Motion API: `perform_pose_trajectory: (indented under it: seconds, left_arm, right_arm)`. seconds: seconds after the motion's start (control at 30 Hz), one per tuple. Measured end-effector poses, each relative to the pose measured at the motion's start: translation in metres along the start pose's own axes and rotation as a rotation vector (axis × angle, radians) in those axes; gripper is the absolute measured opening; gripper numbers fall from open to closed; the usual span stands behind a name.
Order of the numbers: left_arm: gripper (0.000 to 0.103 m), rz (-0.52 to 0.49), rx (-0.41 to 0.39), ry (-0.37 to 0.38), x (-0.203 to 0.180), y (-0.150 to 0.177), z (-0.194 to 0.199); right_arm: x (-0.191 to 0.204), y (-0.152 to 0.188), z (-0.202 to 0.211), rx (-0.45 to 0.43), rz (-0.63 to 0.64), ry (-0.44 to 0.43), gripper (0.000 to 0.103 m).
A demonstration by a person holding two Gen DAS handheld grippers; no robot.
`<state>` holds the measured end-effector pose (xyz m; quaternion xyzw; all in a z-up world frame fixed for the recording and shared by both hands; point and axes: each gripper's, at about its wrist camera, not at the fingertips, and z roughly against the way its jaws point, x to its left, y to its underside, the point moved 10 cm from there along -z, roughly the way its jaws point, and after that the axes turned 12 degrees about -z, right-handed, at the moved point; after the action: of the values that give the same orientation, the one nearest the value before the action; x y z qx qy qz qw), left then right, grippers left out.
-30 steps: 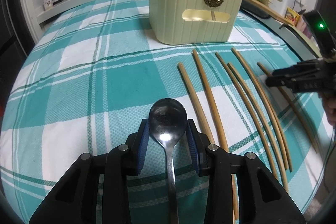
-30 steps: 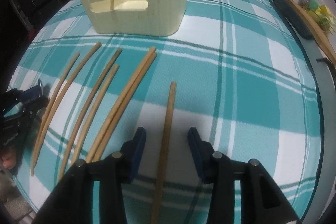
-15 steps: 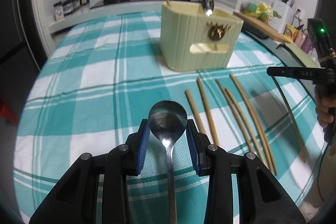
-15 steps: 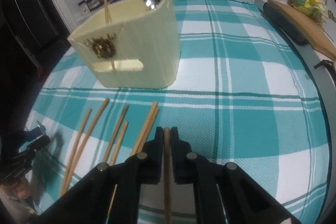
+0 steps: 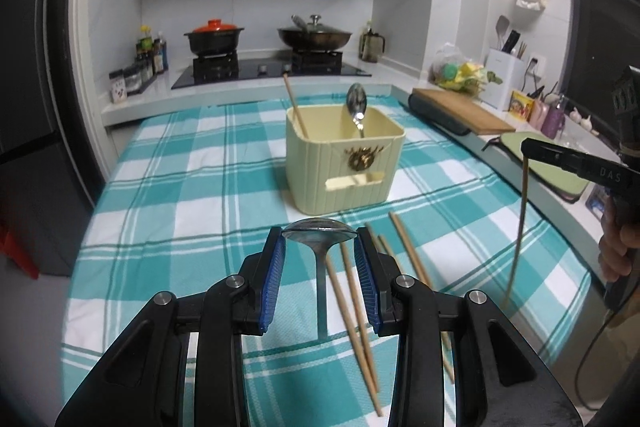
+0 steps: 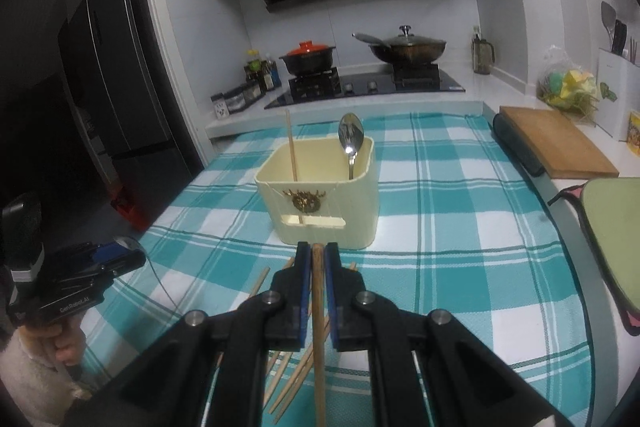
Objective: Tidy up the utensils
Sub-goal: 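Lift the chopstick and spoon and carry both over the holder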
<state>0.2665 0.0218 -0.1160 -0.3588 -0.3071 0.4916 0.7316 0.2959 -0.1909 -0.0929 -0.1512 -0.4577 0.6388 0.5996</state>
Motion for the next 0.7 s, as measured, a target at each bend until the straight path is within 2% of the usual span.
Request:
perform_pose_trajectory:
  seconds: [0.17, 0.47, 0.7]
  left_arm:
    - [0.035, -0.007, -0.027, 0.023, -0.009, -0.014, 0.014]
    - [0.035, 0.014, -0.045, 0.056, -0.007, -0.04, 0.023]
    - [0.035, 0.033, -0.089, 0.061, 0.015, -0.091, 0.024]
  right_arm:
    - [0.014, -0.01, 0.023, -0.09, 0.028, 0.003, 0.007]
    - [0.026, -0.041, 0.041, -0.182, 0.034, 0.004, 0.007]
    - [0.037, -0.094, 0.039, -0.217, 0.055, -0.005, 0.007]
